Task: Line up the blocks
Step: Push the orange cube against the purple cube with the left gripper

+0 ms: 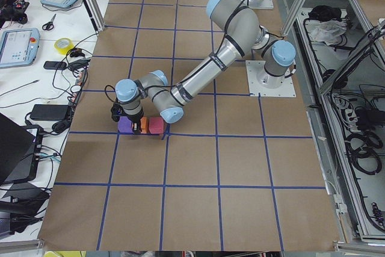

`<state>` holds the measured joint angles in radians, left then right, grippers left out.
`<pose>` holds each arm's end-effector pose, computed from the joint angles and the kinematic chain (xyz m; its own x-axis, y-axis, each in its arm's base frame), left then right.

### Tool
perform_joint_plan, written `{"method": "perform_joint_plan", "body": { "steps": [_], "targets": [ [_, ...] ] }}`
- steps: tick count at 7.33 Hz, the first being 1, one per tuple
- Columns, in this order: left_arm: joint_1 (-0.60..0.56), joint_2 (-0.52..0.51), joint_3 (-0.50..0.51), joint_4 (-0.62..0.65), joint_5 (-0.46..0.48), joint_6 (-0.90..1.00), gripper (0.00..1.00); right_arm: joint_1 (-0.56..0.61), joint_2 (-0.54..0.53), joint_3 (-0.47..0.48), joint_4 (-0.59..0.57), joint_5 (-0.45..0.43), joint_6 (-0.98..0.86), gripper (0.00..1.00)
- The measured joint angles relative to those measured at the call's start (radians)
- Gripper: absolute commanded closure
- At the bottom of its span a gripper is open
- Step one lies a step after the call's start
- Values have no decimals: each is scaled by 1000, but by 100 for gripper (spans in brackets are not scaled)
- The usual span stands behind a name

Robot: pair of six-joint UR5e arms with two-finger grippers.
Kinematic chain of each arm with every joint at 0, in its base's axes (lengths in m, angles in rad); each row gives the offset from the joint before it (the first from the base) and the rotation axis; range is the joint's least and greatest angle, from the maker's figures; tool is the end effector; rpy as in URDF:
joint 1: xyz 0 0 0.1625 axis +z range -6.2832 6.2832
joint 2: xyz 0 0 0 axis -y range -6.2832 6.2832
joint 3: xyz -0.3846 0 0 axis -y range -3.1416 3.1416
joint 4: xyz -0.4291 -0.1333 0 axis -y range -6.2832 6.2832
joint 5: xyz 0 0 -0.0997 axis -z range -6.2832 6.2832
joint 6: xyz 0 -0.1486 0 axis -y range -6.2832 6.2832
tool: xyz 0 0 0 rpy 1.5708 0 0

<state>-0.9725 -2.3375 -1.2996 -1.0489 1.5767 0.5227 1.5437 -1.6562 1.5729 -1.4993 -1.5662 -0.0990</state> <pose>0.3118 -0.6926 0.0895 -0.9970 -0.0758 -0.0183 -0.0754 0.9970 -0.0199 0.1205 -0.4997 0.4340 -0.9974 -0.0719 -0.0034 -0.0718 0.9973 -0.0122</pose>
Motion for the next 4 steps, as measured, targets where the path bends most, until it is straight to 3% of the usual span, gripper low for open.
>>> {"method": "perform_joint_plan", "body": {
  "steps": [1, 2, 4],
  "targets": [
    [0, 0, -2, 0, -2, -1, 62, 0, 0, 0, 0, 0, 1, 0],
    [0, 0, -4, 0, -3, -1, 1, 0, 0, 1, 1, 0, 2, 0],
    [-2, 0, -6, -2, -3, 8, 0, 0, 0, 1, 2, 0, 2, 0]
  ]
}}
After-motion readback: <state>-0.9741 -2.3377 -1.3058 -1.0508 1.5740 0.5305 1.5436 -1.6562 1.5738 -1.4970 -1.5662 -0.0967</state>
